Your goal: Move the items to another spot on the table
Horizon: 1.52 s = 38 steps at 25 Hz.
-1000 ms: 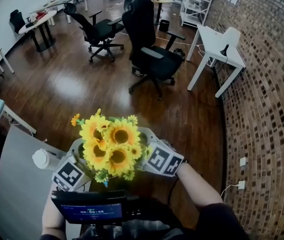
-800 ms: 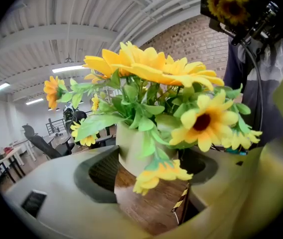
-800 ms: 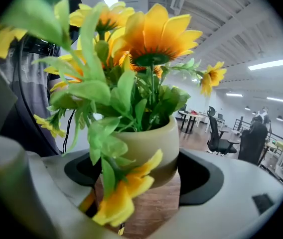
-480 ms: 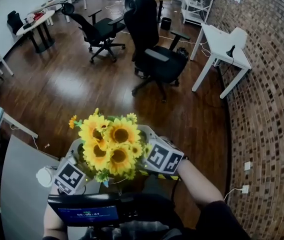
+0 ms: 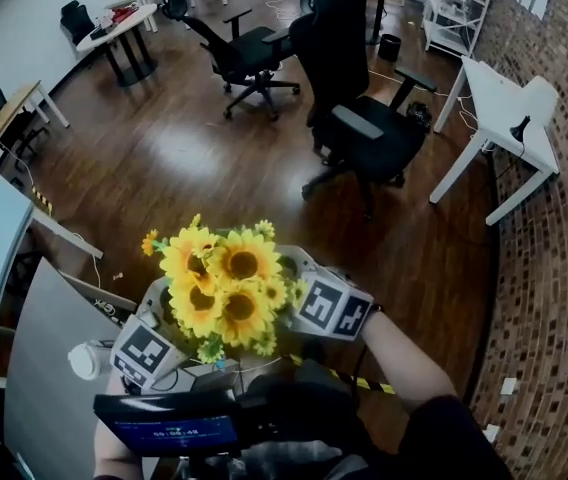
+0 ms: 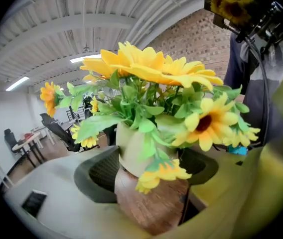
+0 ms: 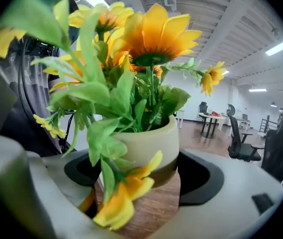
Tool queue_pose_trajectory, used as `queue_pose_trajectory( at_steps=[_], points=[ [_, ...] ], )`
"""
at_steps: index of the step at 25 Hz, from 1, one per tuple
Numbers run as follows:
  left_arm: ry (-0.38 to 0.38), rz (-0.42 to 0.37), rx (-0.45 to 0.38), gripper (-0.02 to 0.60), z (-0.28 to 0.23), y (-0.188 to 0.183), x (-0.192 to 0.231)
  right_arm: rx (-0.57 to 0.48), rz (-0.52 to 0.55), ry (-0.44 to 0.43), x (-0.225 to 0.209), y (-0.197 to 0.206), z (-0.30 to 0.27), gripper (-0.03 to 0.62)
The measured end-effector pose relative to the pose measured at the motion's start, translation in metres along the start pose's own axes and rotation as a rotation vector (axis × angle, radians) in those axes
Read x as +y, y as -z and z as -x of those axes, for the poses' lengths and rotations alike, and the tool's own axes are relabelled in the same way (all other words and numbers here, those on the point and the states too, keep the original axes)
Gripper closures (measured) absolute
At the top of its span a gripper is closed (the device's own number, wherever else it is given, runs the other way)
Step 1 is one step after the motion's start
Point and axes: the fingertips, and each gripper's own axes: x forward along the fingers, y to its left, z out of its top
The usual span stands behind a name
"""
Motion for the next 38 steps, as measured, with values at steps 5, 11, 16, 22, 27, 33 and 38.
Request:
queue_pose_trajectory(
  at_steps=[5,11,16,22,27,33,38],
  points=[
    [-0.088,0.018,0.063,0.192,-0.038,-0.018,0.013,-0.004,0.040,-0.069,-0.040,0.014,0.017,0.123],
    [-0.179,0.070,0.116,0.192,-0.055,-0.021,0.025,-0.017,0.088,-0.167,-0.063,0.021,0.017,0.123],
    [-0.227,0.110,0.146,0.192,-0.062,-0.026,0.035,-0.050,0.100,-0.224,-0.076,0.017,0.015,0.123],
    [-0.274,0.101,0.141,0.192,-0.061,-0.021,0.061,-0.052,0.139,-0.277,-0.095,0.007,-0.001,0.123],
    [-0.316,0.119,0.116,0.192,-0.050,-0.013,0.086,-0.031,0.174,-0.326,-0.107,-0.007,-0.023,0.123],
    [-0.366,0.144,0.104,0.192,-0.040,0.010,0.131,0.009,0.224,-0.365,-0.130,-0.019,-0.070,0.123],
    [-0.425,0.184,0.116,0.192,-0.008,0.048,0.181,0.031,0.254,-0.433,-0.140,-0.039,-0.140,0.123]
  ],
)
